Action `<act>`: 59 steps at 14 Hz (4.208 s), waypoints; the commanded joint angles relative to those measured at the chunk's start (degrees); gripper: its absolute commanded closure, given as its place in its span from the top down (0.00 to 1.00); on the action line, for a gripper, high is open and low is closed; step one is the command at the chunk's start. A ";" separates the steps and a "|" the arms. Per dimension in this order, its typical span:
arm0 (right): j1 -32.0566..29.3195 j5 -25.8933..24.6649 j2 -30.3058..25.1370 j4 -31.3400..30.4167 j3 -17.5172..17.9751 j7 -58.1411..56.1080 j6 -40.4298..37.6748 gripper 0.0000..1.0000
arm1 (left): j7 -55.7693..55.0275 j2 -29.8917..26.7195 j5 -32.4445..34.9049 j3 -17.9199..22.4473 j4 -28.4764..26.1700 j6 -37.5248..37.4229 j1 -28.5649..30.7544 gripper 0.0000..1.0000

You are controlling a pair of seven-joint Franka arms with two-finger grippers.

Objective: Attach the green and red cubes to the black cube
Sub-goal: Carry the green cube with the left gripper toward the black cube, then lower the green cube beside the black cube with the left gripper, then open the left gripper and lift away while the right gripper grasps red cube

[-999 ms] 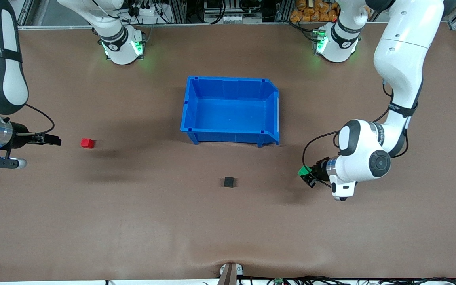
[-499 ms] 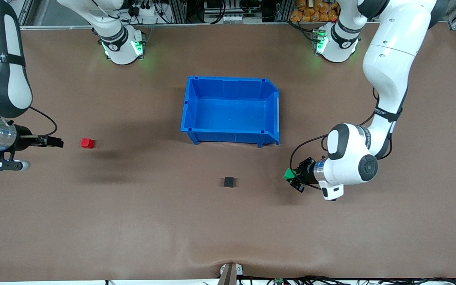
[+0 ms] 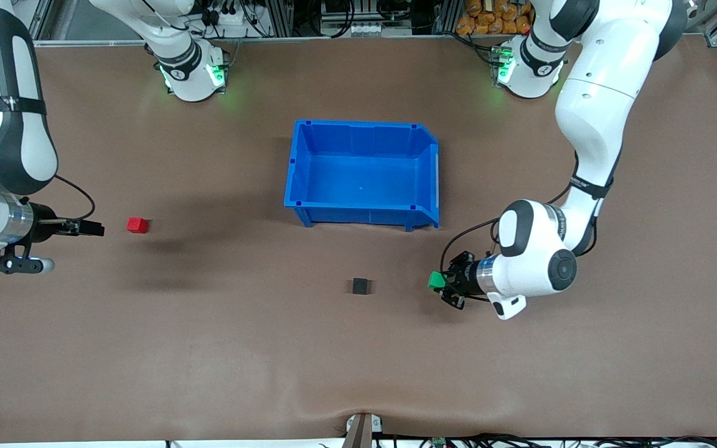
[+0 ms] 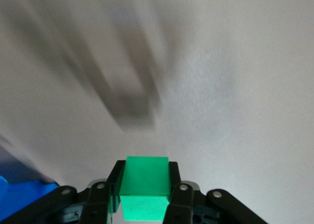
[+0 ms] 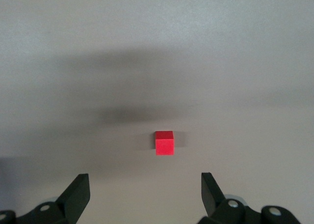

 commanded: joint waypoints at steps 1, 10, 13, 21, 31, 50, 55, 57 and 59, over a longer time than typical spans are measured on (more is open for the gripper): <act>-1.33 -0.98 0.15 -0.37 0.93 -0.76 0.29 1.00 | -3.68 2.17 -2.70 0.25 2.55 3.48 -2.40 0.00; -2.99 -0.98 1.91 -0.37 0.93 -0.67 0.03 1.00 | -20.11 8.84 -4.91 0.43 8.95 13.07 -9.16 0.01; -3.70 -0.89 2.61 -0.37 1.02 -0.67 0.20 1.00 | -21.80 10.34 -4.91 0.69 10.28 13.95 -10.84 0.01; -3.88 -0.63 3.93 -0.99 1.02 -0.59 0.82 1.00 | -21.80 11.57 -4.29 2.27 11.08 16.42 -13.30 0.02; -4.58 -0.10 6.66 -1.07 1.11 -0.06 0.99 1.00 | -22.24 12.10 -4.29 2.62 11.08 16.51 -15.33 0.02; -4.76 0.16 10.35 -1.07 1.11 0.12 2.14 1.00 | -20.05 4.65 5.29 2.89 10.81 4.31 -14.54 1.00; -4.23 0.07 11.57 -1.07 1.02 0.12 1.96 1.00 | -5.76 -5.37 5.90 4.03 10.64 -5.10 -9.44 1.00; -4.32 0.07 12.11 -1.07 1.02 0.12 1.87 1.00 | -0.99 -7.40 11.85 4.12 10.55 -6.16 -8.39 1.00; -4.32 0.07 12.46 -1.07 1.11 -0.15 1.79 1.00 | -0.36 -8.38 16.43 4.12 10.55 -8.10 -8.21 1.00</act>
